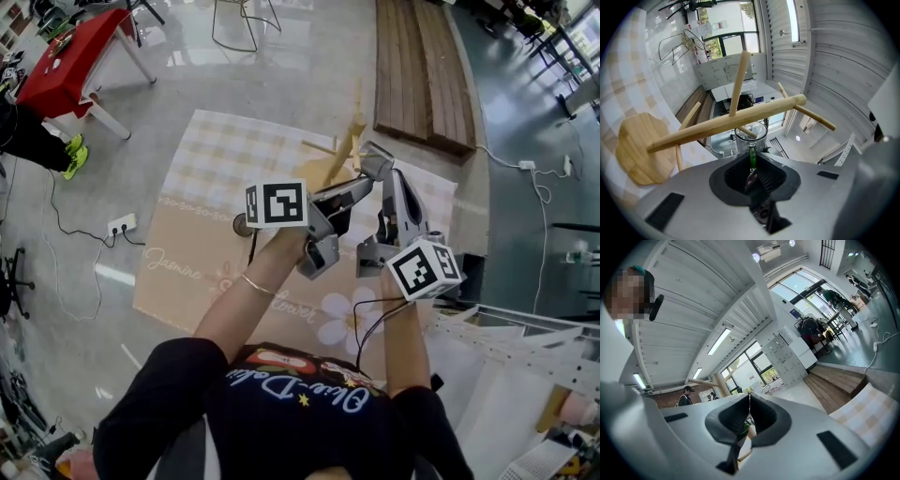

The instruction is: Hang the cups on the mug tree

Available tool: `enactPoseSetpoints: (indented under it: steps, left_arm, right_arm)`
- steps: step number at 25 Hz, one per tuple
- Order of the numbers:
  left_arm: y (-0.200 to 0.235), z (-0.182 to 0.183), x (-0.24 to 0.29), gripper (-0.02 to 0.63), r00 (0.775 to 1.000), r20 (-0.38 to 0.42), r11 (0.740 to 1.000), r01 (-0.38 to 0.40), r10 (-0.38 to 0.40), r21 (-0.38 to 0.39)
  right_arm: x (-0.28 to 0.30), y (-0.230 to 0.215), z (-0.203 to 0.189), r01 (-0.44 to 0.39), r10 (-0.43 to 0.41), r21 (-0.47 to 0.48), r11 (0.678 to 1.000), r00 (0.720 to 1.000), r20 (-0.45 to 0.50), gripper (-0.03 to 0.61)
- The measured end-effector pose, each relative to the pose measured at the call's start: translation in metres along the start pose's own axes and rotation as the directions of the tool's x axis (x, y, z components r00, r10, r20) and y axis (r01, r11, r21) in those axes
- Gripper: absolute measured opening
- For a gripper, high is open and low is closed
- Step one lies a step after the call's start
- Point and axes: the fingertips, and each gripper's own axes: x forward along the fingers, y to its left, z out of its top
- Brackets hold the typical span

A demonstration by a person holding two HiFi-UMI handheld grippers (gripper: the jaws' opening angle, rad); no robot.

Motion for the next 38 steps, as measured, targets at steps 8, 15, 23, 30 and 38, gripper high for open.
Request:
enactPoseSetpoints:
  steps: [8, 15, 23, 30, 38]
  left_arm:
    - [0.0006, 0.0027, -0.0026, 0.046, 1.000, 0.011, 1.000, 0.011, -0.011, -0.017]
    - [0.0002, 0.0027, -0.0028, 0.046, 1.000, 0.020, 0.999, 0.023, -0.022, -0.037]
    - [0.0021, 0.0008, -0.0020, 0.046, 0.999, 0.031, 0.997, 0.036, -0.034, -0.066]
    - [0.0048, -0.0003, -0.0011, 0.046, 0.998, 0.042, 0.994, 0.053, -0.049, -0.092]
    - [0.0063, -0.0011, 0.0001, 0.046, 0.997, 0.050, 0.994, 0.064, -0.060, -0.092]
  right_arm:
    - [0.0033, 0.0037, -0.0006, -0.002, 0.002, -0.006, 1.000, 1.000, -0.002, 0.011]
    - [0.0042, 0.0052, 0.0001, -0.004, 0.004, -0.009, 1.000, 1.000, -0.006, 0.011]
    - [0.0057, 0.0059, -0.0008, -0.003, 0.003, -0.013, 1.000, 1.000, -0.013, 0.011]
    - [0.0063, 0.0051, -0.0018, 0.000, 0.000, -0.019, 1.000, 1.000, -0.016, 0.011]
    - [0.0063, 0.0047, -0.0027, 0.001, -0.002, -0.025, 1.000, 1.000, -0.024, 0.011]
